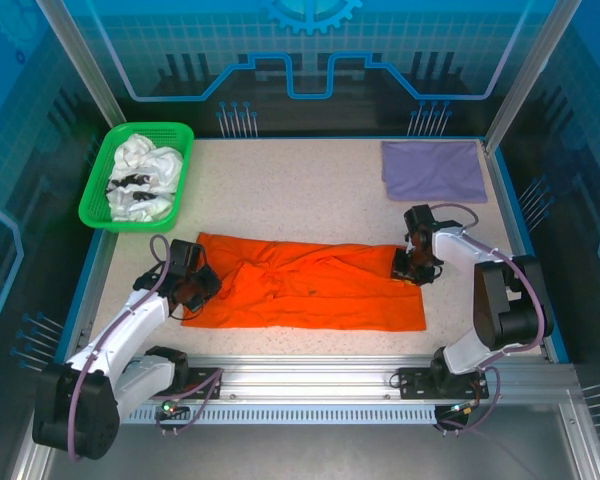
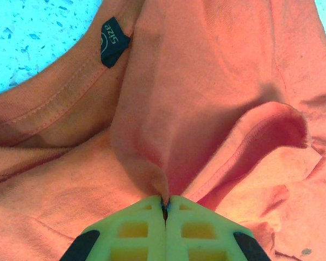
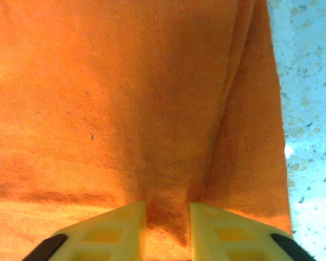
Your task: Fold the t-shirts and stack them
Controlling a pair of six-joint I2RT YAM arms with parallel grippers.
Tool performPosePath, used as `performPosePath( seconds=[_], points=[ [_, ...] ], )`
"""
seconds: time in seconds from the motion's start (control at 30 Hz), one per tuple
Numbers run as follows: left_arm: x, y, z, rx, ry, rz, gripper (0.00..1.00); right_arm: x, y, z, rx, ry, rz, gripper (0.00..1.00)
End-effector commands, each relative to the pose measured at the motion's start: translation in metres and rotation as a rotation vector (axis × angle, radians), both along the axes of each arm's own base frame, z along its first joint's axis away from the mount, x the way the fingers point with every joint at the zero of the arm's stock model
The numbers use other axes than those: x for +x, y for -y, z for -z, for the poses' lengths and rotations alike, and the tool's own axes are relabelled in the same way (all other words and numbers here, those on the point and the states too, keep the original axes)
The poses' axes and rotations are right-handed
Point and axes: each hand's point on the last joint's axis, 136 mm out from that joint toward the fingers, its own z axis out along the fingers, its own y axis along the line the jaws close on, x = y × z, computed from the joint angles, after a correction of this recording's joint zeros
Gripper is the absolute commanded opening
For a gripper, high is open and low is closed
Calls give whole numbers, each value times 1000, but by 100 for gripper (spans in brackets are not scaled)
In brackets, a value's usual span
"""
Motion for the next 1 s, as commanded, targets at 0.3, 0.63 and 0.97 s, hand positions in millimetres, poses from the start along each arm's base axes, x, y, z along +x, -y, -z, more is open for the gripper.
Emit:
performPosePath(
  seconds=[0.3, 0.63, 0.97],
  points=[
    [17, 1, -24, 20, 77, 31, 0, 5, -9, -24, 77, 38, -25, 0],
    [93, 6, -104, 28, 315, 24, 0, 59, -5, -71, 316, 185, 75, 0],
    [203, 7, -174, 14, 510, 52, 0, 134, 20, -108, 342, 295, 142, 0]
  ],
)
